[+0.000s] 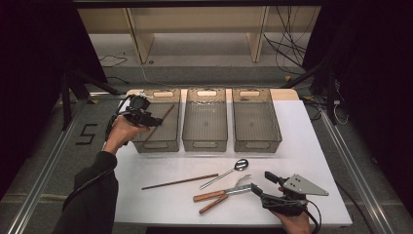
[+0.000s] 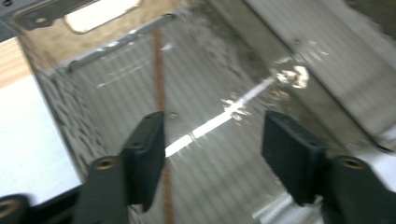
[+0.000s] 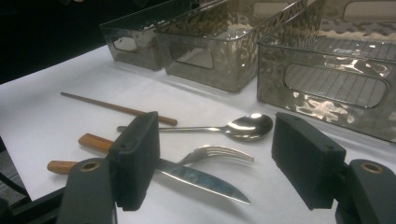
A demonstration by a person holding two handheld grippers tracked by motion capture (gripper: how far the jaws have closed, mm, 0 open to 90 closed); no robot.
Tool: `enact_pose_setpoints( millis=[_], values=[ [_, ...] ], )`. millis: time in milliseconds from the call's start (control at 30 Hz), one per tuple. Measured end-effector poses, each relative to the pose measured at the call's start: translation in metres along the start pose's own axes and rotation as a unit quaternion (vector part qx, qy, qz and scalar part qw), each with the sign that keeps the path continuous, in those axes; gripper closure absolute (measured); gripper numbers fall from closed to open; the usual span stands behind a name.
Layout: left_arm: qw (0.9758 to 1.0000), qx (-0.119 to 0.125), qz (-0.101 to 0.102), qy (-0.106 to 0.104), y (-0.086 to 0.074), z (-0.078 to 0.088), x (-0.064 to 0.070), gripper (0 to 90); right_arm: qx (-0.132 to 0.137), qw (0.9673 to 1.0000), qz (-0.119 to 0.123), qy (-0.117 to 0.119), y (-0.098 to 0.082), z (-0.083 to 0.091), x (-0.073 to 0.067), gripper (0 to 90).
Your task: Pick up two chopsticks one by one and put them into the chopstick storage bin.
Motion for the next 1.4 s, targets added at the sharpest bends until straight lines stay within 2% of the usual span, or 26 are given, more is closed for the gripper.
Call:
enact_pose_setpoints(
  millis=[167,333,433,567,633,700,767,933,1100,1200,1400],
  values=[
    [0.9997,0.011,0.002,-0.024,-0.007,0.012,0.023,27.4,0.001,1.0000,0.001,0.000,0.000,0.000,0.000,33.1],
    [0.9985,0.022,-0.006,-0.050,-0.021,0.019,0.048,23.7,0.001,1.0000,0.002,-0.001,0.000,0.000,0.000,33.1],
    [0.9976,0.035,-0.004,-0.060,-0.029,0.021,0.060,21.4,0.001,1.0000,0.001,-0.001,0.000,0.000,0.000,33.1],
    [0.9967,0.041,-0.017,-0.068,-0.039,0.021,0.074,19.6,0.001,1.0000,0.002,-0.001,0.000,0.000,-0.001,33.1],
    [0.9959,0.048,-0.017,-0.074,-0.042,0.022,0.079,19.4,0.001,1.0000,0.002,-0.001,0.000,0.000,-0.001,33.1],
    [0.9959,0.047,-0.028,-0.071,-0.044,0.023,0.083,18.8,0.003,1.0000,0.002,-0.001,0.001,0.000,-0.001,33.1],
    [0.9949,0.055,-0.032,-0.079,-0.046,0.025,0.087,18.5,0.003,1.0000,0.005,-0.001,0.000,0.001,-0.001,33.1],
    [0.9946,0.046,-0.048,-0.080,-0.052,0.024,0.093,17.2,0.004,1.0000,0.005,0.001,0.001,0.002,-0.002,33.0],
    [0.9929,0.032,-0.072,-0.089,-0.060,0.022,0.102,16.2,0.004,1.0000,0.007,0.003,0.001,0.002,-0.003,33.0],
    [0.9920,0.027,-0.079,-0.094,-0.063,0.023,0.105,16.1,0.004,1.0000,0.008,0.004,0.000,0.002,-0.002,33.0],
    [0.9912,0.007,-0.096,-0.091,-0.071,0.022,0.109,16.3,0.005,1.0000,0.004,0.003,-0.001,0.004,-0.001,33.0]
  ],
)
Point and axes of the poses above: each handheld gripper's, and its own axes: z roughly backward along the jaws, y roughly out of its top, x roughly to its right, the point moved 7 cm from there along -z, roughly forward along the jaws, and after that the axes turned 1 degree about -z, right-handed, at the moved point
